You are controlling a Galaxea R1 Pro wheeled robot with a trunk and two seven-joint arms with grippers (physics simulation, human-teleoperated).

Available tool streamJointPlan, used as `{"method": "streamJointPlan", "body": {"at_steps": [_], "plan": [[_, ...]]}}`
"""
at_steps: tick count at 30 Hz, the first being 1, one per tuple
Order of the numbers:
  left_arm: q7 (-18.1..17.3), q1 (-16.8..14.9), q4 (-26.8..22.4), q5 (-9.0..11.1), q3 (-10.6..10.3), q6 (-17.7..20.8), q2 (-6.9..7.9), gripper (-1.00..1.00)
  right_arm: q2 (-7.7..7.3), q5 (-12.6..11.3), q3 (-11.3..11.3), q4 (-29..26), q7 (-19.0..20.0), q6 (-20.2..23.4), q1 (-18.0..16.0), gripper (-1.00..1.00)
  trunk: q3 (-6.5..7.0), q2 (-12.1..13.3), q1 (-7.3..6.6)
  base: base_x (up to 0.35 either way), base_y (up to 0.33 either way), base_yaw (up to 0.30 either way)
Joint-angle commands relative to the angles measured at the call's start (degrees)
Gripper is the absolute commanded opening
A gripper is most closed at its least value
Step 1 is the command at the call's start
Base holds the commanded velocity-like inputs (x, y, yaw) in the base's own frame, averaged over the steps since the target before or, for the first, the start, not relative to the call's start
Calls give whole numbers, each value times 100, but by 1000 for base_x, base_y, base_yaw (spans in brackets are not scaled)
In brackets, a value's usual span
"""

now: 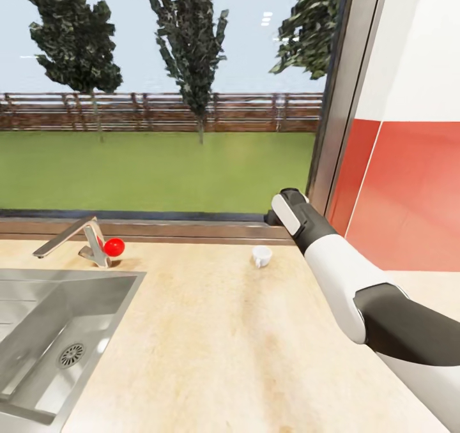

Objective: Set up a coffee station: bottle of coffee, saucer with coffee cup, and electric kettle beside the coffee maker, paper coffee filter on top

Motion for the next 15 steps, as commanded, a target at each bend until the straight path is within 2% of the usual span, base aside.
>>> {"method": "streamJointPlan", "body": {"at_steps": [1,7,15], "plan": [[-1,-4,9,19,13,-32,0,100,-4,-60,2,-4,-52,13,-4,100,-17,-7,1,0,0,0],[-1,-4,9,19,13,-31,0,100,-12,-60,-214,-5,-58,14,-3,100,-71,-7,1,0,0,0],[-1,-4,9,22,13,-31,0,100,-7,-60,-244,-14,-60,12,-6,100,-145,-7,1,0,0,0]]}}
